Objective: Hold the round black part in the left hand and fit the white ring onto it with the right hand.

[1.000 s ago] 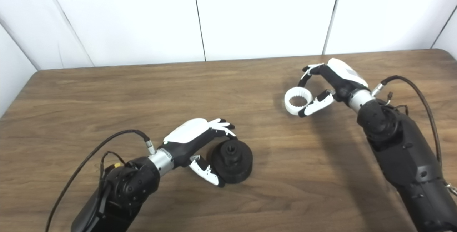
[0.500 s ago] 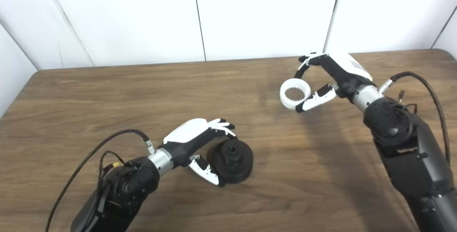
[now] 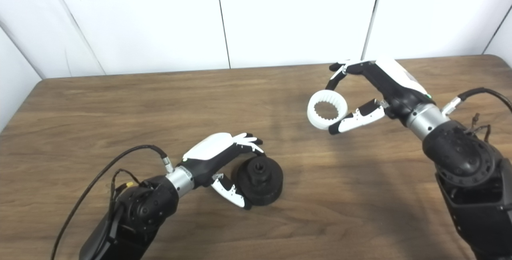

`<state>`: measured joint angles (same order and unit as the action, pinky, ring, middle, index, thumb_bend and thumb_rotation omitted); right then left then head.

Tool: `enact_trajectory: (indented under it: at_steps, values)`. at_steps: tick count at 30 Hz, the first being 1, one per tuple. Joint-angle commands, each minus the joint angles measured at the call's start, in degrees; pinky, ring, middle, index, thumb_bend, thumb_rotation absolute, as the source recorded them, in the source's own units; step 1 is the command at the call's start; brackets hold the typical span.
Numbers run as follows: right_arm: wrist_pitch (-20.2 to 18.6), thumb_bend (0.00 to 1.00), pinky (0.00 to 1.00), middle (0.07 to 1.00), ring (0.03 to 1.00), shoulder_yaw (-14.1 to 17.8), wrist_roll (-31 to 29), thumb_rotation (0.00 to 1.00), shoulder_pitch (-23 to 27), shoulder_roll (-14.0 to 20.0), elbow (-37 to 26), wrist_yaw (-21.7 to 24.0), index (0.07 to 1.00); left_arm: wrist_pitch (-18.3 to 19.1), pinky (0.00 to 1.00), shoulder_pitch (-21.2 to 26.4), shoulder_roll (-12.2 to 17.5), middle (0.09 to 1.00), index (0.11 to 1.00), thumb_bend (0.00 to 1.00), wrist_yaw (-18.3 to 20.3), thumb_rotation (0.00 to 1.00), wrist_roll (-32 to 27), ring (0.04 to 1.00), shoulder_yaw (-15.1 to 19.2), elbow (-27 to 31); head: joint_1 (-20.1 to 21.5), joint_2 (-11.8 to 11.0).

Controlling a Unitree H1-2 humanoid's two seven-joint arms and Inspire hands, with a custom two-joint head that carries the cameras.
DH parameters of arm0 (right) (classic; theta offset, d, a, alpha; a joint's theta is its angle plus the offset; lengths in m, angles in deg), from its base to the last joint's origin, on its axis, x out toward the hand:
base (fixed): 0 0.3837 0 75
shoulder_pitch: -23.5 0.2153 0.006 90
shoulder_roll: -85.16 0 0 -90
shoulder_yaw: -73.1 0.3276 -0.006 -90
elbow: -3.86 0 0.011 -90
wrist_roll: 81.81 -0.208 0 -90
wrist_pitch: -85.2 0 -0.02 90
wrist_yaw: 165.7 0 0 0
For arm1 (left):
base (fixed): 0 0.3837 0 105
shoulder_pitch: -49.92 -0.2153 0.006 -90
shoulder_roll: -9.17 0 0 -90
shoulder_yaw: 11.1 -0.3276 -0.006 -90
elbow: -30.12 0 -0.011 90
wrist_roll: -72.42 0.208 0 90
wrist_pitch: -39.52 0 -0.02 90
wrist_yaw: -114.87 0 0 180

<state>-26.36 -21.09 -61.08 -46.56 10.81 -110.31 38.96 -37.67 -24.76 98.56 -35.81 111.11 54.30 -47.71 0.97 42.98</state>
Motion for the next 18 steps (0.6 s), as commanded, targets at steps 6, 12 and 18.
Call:
enact_trajectory:
  at_steps: [6,12,18]
  values:
    - [-1.5,0.52,0.88,0.835,0.906,-0.4,-0.35,0.15,-0.18,0.03,-5.5,0.81,0.488,0.76,0.87,1.11,0.65,0.934,0.714,0.9,0.04,0.15,0.45,0.989,0.34,0.23,0.06,0.16]
    - [-2.74,0.52,0.87,0.836,0.914,-2.18,0.27,0.15,-0.13,-0.88,-6.76,1.5,0.488,1.01,0.88,1.06,0.53,0.936,0.715,0.9,0.19,0.14,0.39,0.992,0.35,0.38,-0.05,0.28]
    - [-1.95,0.52,0.86,0.836,0.913,-4.38,0.32,0.15,-0.75,-2.1,-6.46,1.92,0.488,0.86,0.87,1.14,0.51,0.935,0.713,0.9,0.05,0.14,0.45,0.991,0.3,0.27,0.05,0.37]
